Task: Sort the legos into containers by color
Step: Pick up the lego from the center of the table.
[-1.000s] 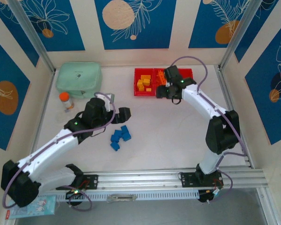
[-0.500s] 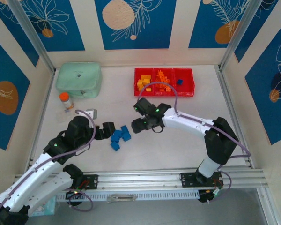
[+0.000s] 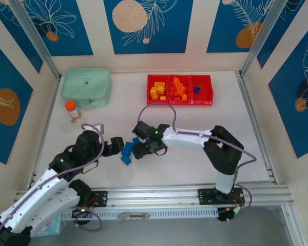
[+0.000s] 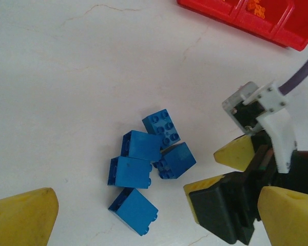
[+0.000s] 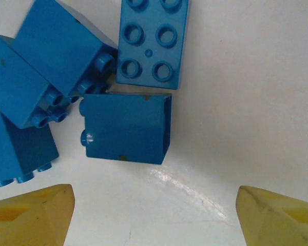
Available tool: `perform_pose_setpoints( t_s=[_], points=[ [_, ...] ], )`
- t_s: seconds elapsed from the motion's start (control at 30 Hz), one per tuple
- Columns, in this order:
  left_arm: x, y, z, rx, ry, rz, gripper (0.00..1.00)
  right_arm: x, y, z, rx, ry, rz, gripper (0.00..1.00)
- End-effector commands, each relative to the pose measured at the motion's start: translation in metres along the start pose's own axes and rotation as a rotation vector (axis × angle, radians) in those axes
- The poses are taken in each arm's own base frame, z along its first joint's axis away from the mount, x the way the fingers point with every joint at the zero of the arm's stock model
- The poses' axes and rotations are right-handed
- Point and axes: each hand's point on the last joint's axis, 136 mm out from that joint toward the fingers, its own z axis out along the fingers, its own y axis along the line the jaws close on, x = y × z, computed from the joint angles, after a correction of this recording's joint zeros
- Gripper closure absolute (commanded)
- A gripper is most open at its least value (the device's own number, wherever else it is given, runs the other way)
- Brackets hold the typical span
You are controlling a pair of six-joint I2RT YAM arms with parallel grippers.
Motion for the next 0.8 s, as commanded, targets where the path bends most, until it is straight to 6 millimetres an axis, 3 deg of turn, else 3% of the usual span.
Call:
perform_pose_setpoints(
  t_s=[0.0,0.4,0.77],
  points=[
    [-0.002,0.008,-0.004,-0.033,-0.021,-0.018,0.01,-0.011,0.011,0.003,-0.025,-0.014,0.011,0.16],
    [-0.004,0.010,-0.006,-0.040,-0.032,-0.013,0.01,-0.025,0.013,0.025,-0.001,0.004,-0.022,0.17],
    [-0.004,0.007,-0.003,-0.029,-0.030,-0.014,0.01,-0.022,0.000,0.030,0.021,0.021,-0.006,0.37]
  ],
)
